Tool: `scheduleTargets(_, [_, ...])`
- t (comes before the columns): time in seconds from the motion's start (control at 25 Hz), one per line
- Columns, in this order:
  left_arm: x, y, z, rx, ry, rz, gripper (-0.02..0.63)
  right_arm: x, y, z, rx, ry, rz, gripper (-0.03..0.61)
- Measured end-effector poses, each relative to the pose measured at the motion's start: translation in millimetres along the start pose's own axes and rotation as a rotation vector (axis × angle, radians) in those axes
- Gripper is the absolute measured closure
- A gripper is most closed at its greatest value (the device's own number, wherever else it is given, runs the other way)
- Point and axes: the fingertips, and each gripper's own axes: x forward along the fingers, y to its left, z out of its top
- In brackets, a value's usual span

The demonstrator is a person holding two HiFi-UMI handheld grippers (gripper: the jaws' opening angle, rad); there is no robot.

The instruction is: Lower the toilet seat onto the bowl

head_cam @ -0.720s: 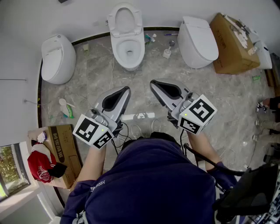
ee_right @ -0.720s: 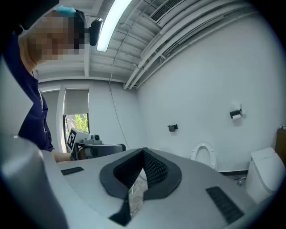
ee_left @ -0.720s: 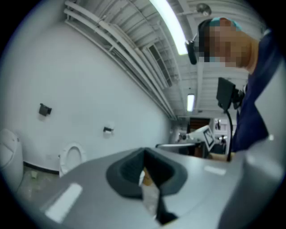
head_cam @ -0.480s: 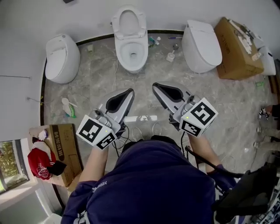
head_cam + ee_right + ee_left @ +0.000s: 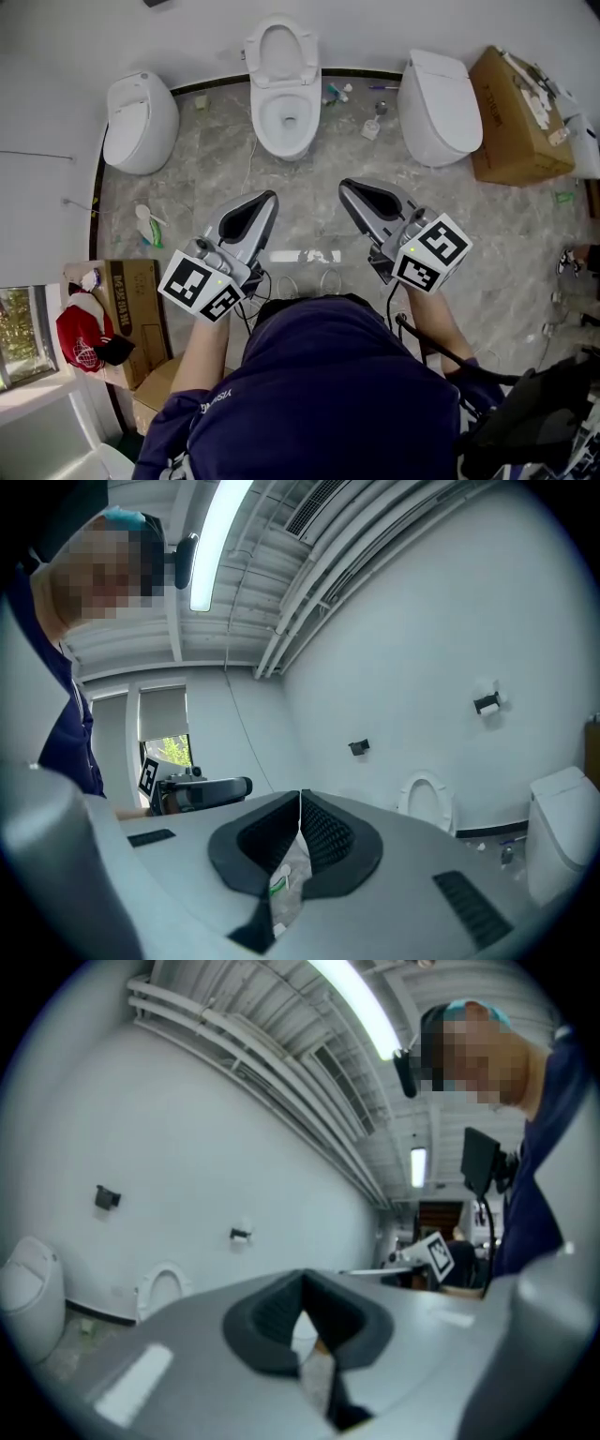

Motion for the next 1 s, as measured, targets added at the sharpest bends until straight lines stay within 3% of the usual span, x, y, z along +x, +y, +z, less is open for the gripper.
scheduleTargets(0.52, [34.5,-13.6,-7.0,0.012,0.014,0.063,0.611,-25.9,-44.8,-6.6,0.048,0.011,0.037,0.569])
scheduleTargets(1.0, [60.3,31.5,-12.1,-0.005,0.003,0.092,0.611,-5.4,-87.0,-8.8,0.052,0.039,0.036,0.569])
